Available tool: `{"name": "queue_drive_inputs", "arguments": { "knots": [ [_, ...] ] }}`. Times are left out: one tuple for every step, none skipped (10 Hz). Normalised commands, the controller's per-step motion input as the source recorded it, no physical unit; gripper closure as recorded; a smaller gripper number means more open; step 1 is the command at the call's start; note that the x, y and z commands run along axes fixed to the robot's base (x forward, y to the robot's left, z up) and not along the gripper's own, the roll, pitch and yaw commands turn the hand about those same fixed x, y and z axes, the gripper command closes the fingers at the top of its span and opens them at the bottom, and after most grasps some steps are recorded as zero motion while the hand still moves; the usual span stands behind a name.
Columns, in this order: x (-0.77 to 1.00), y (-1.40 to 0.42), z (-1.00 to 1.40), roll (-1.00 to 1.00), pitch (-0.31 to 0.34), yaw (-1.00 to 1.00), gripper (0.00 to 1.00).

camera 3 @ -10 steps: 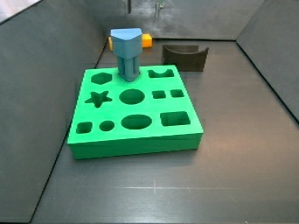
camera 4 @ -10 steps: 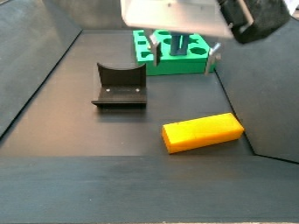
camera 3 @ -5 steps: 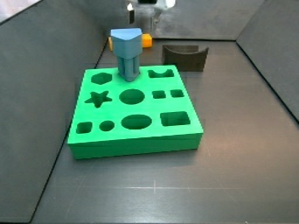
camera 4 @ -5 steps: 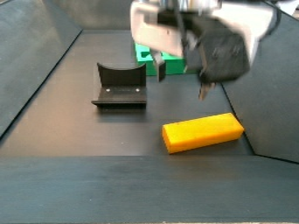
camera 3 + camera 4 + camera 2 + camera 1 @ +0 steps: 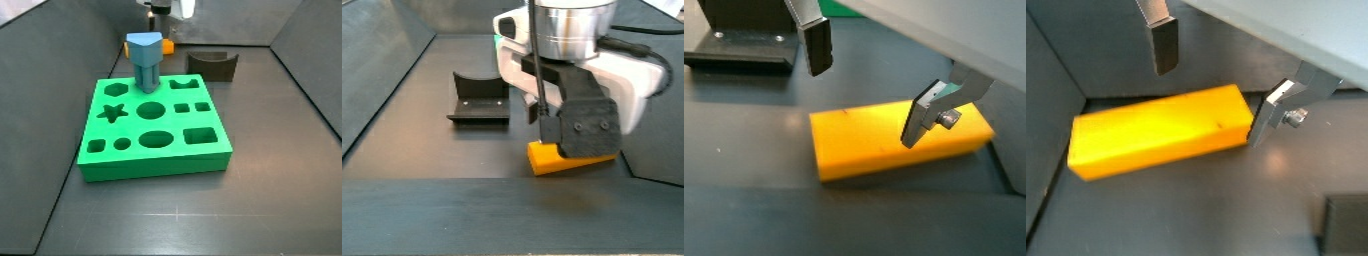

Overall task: Pick up the rectangle object. Move up. Place the rectangle object on the fixture. Regrasp the rectangle object. Move to above the board. Insert the rectangle object.
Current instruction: Pick up the rectangle object.

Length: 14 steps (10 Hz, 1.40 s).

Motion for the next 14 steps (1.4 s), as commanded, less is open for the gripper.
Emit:
{"name": "queue_drive_inputs", "arguments": {
  "knots": [
    [0.00,0.17,-0.96,0.03,-0.073,-0.57,0.00],
    [0.00,0.00,-0.96,0.01,-0.074,-0.87,0.00],
    [0.07,0.00,-0.91,0.00,-0.044,-0.98,0.00],
    [0.03,0.00,-0.88,0.00,-0.030,-1.00,0.00],
    [0.22,0.00,-0.88,0.01,0.000,-0.95,0.00],
    [0.18,0.15,-0.79,0.00,-0.017,-0.78,0.00],
    [0.12,0.21,0.00,-0.11,0.014,-0.10,0.00],
    [0.00,-0.04,0.00,0.06,0.000,0.00,0.00],
    [0.00,0.00,0.00,0.00,0.000,0.00,0.00],
    [0.00,0.00,0.00,0.00,0.000,0.00,1.00],
    [0.00,0.00,0.00,0.00,0.000,0.00,1.00],
    [0.00,0.00,0.00,0.00,0.000,0.00,1.00],
    [0.00,0.00,0.00,0.00,0.000,0.00,1.00],
    [0.00,0.00,0.00,0.00,0.000,0.00,1.00]
  ]
}}
